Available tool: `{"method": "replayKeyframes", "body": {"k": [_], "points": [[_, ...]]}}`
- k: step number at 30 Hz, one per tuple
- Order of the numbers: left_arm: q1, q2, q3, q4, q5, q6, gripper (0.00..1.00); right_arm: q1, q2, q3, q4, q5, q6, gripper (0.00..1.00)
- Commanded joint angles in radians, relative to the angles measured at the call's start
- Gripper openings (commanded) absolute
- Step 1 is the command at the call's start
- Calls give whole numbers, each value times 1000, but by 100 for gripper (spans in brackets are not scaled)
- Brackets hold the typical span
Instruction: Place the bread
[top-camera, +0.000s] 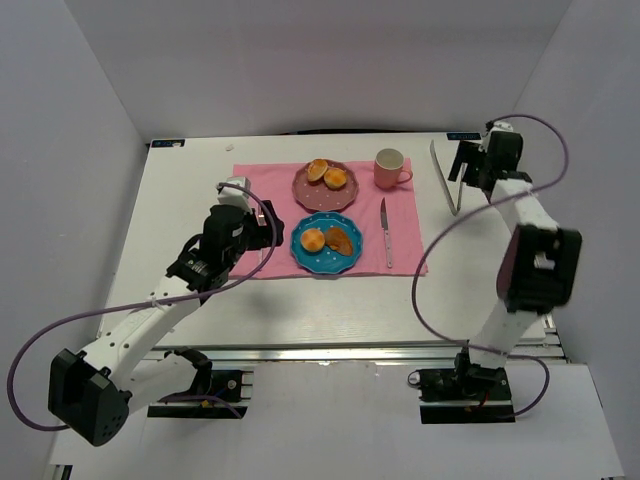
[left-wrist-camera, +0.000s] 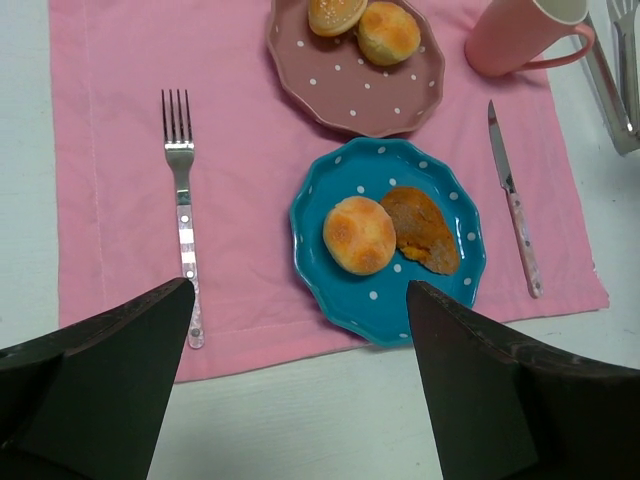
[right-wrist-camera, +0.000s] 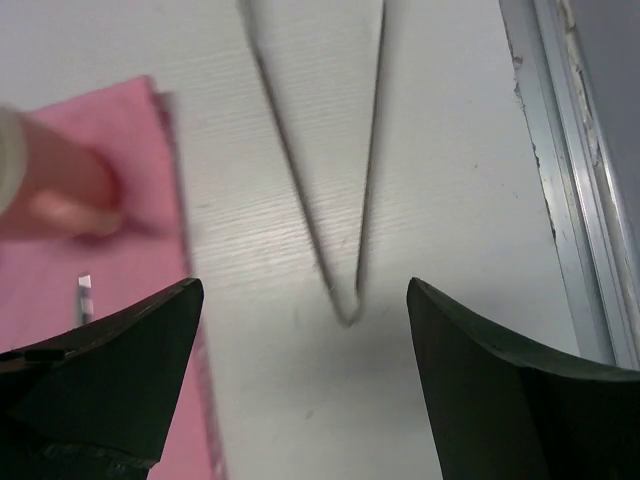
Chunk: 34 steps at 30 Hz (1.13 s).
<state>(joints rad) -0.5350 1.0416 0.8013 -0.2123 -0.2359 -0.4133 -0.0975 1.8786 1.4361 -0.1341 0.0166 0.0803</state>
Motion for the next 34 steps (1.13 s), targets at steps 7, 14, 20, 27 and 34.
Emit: {"method": "replayKeyframes", "body": {"k": [7, 14, 20, 27, 34], "points": [[0, -126, 21, -21, -29, -51, 98, 180, -787, -555, 94, -112, 183, 89], [0, -193, -2, -32, 38, -33, 98, 209, -1108, -724, -38, -141, 271, 89], [1, -186, 27, -50, 72, 1, 98, 211, -1248, -772, -125, -145, 283, 89], [0, -192, 15, -42, 60, -1, 98, 209, -1224, -767, -171, -144, 283, 89], [0, -172, 49, -70, 58, 11, 98, 211, -1270, -798, -150, -141, 268, 89]]}}
